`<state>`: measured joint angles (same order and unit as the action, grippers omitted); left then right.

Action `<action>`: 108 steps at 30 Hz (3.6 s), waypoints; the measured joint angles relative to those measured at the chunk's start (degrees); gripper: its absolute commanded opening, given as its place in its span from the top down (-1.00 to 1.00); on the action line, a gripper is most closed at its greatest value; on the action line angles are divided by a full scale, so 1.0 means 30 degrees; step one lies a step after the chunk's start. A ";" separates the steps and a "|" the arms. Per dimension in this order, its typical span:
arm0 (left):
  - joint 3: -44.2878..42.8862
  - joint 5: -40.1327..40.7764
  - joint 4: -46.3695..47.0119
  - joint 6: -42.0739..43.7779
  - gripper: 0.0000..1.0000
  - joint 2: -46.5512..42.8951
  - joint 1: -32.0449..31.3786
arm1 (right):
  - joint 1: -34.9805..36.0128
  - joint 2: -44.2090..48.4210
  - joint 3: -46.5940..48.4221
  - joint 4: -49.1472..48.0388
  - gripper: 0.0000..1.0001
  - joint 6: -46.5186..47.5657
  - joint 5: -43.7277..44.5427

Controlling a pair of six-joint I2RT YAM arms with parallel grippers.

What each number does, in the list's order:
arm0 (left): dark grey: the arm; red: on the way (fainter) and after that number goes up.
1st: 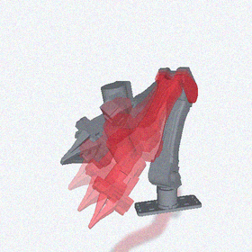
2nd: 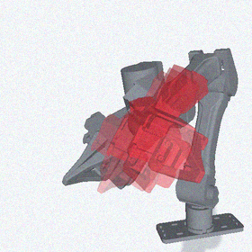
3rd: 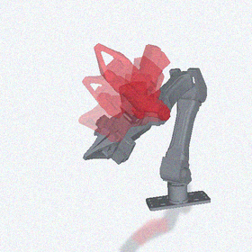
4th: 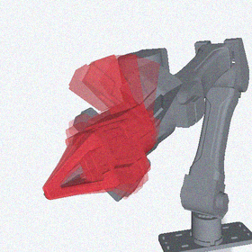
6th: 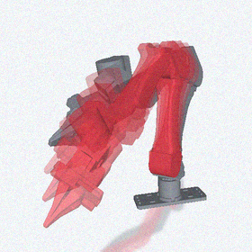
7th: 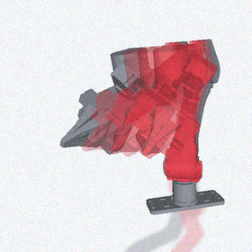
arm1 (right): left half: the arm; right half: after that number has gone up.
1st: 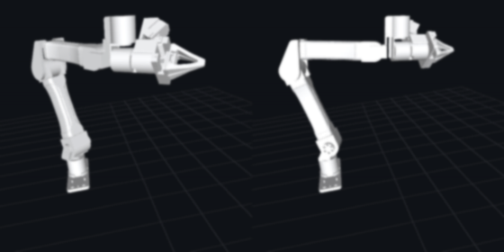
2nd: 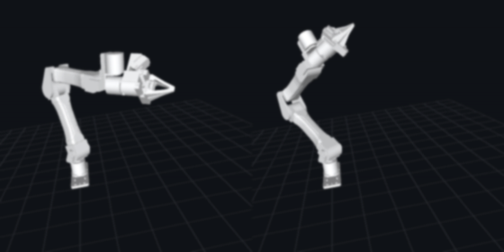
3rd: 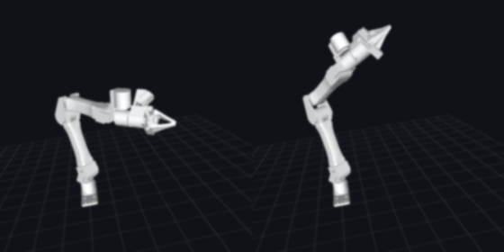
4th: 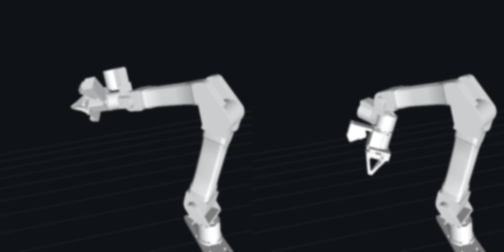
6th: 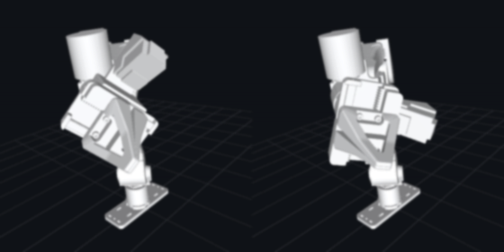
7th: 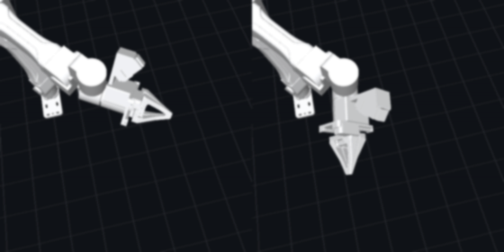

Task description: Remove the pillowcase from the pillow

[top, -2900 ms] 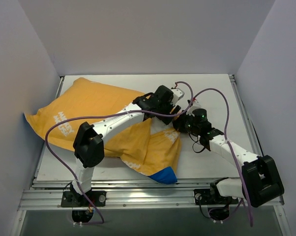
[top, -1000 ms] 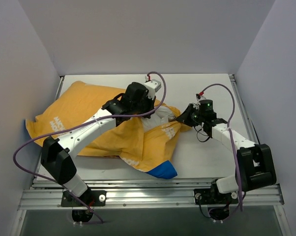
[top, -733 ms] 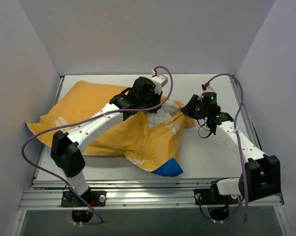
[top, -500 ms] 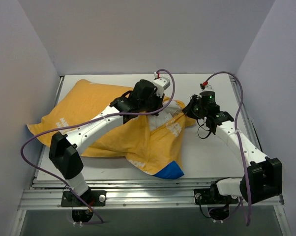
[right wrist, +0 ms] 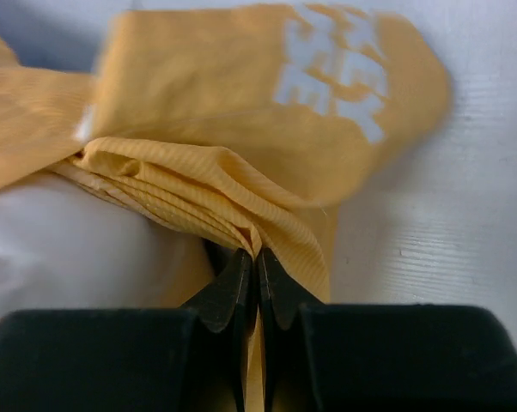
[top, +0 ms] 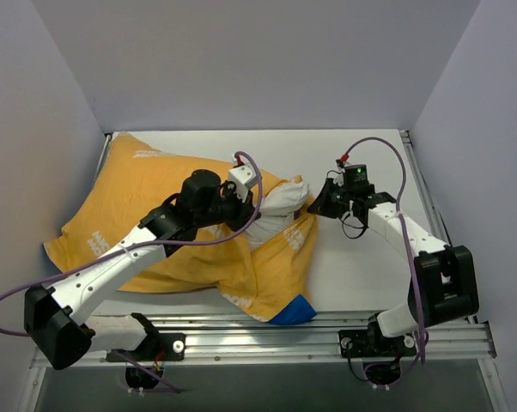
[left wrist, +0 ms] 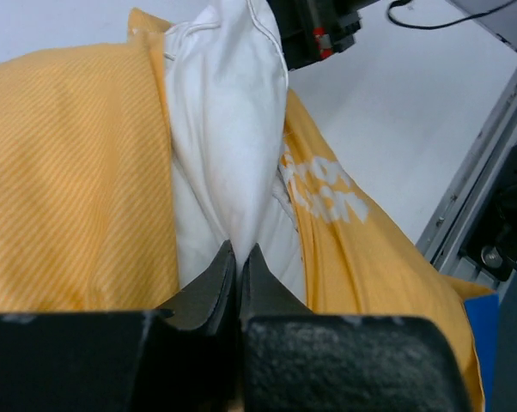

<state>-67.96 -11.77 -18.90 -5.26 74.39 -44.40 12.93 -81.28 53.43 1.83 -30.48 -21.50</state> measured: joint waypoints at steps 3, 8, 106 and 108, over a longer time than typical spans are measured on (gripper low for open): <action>0.1042 -0.1260 0.0036 0.0058 0.95 -0.1464 0.0568 | -0.0255 -0.1486 0.0015 0.0168 1.00 -0.0015 -0.0685; 0.1290 -0.3060 -0.0619 0.0051 0.95 -0.3665 0.1049 | -0.0641 -0.3300 0.0131 0.0102 1.00 0.0080 -0.0707; -0.1209 0.5297 0.2106 -1.2794 0.27 0.6586 0.2914 | 0.4823 0.9573 -0.6980 0.1654 1.00 -0.7657 0.7468; -0.0787 0.5238 0.2127 -1.2407 0.12 0.5858 0.3060 | 0.4787 0.9573 -0.7526 0.0568 1.00 -0.7592 0.7009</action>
<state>-70.32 3.95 -12.51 -42.48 91.96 -35.22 27.29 -52.56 30.85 3.53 -53.25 -0.47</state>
